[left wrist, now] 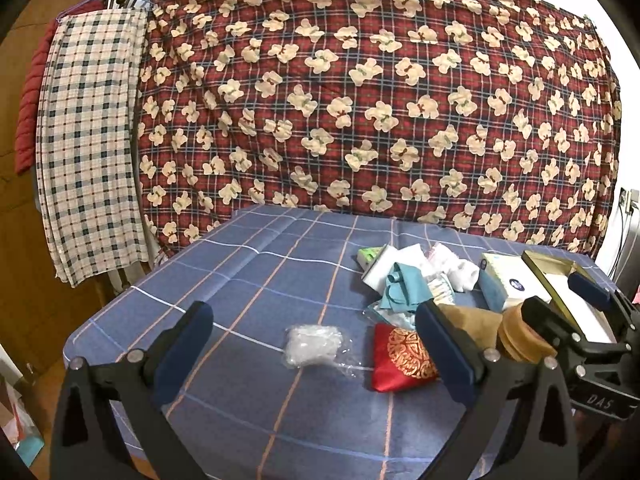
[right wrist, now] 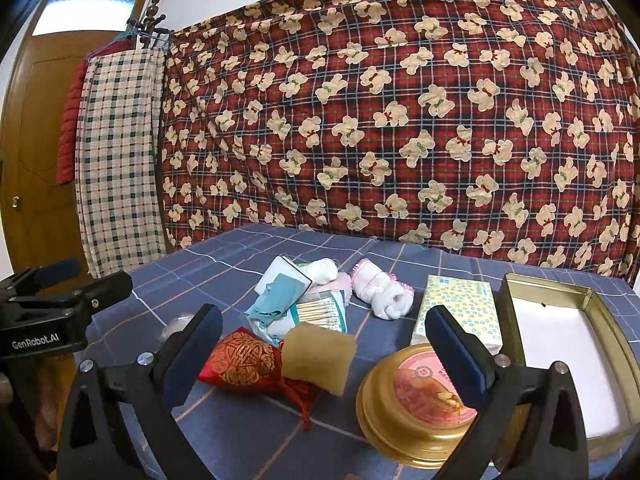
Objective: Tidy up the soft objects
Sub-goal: 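Move both grippers toward the pile of soft items on the table, then grasp the clear plastic bag with left gripper while right gripper grasps the tan felt square, then lift and carry the plastic bag and felt square toward the gold tin tray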
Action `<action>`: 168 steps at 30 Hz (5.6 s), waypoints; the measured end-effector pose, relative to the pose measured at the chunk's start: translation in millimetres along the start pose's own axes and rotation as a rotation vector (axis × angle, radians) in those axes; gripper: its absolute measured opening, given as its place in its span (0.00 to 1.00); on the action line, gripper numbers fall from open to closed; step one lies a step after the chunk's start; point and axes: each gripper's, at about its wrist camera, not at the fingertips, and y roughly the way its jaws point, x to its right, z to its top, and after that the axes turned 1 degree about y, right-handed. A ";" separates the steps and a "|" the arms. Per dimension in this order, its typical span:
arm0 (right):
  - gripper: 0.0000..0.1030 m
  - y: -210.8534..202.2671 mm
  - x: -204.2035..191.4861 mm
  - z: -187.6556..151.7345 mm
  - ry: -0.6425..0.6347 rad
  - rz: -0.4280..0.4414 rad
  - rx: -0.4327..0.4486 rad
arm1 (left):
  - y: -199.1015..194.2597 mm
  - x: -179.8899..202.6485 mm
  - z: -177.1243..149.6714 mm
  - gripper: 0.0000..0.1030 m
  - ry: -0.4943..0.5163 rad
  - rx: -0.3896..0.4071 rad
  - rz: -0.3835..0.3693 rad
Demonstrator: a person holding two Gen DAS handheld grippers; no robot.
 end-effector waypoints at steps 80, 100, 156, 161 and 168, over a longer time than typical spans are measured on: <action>0.49 92.5 -17.1 -11.3 -0.116 -0.003 -0.375 | 104.0 -5.1 -28.6 0.38 0.087 -0.293 0.004; 0.39 73.0 -10.5 -0.1 -0.089 0.063 -0.241 | 93.3 -3.0 -26.6 0.36 0.037 -0.201 0.012; 0.39 58.9 17.1 9.7 0.000 0.056 -0.047 | 96.9 80.7 18.9 0.32 0.098 -0.043 -0.039; 0.39 54.5 17.8 9.4 0.002 0.053 -0.021 | 91.1 81.0 19.5 0.32 0.096 -0.008 -0.025; 0.39 46.3 17.1 9.1 0.003 0.039 0.023 | 82.0 75.8 19.4 0.32 0.068 0.043 -0.017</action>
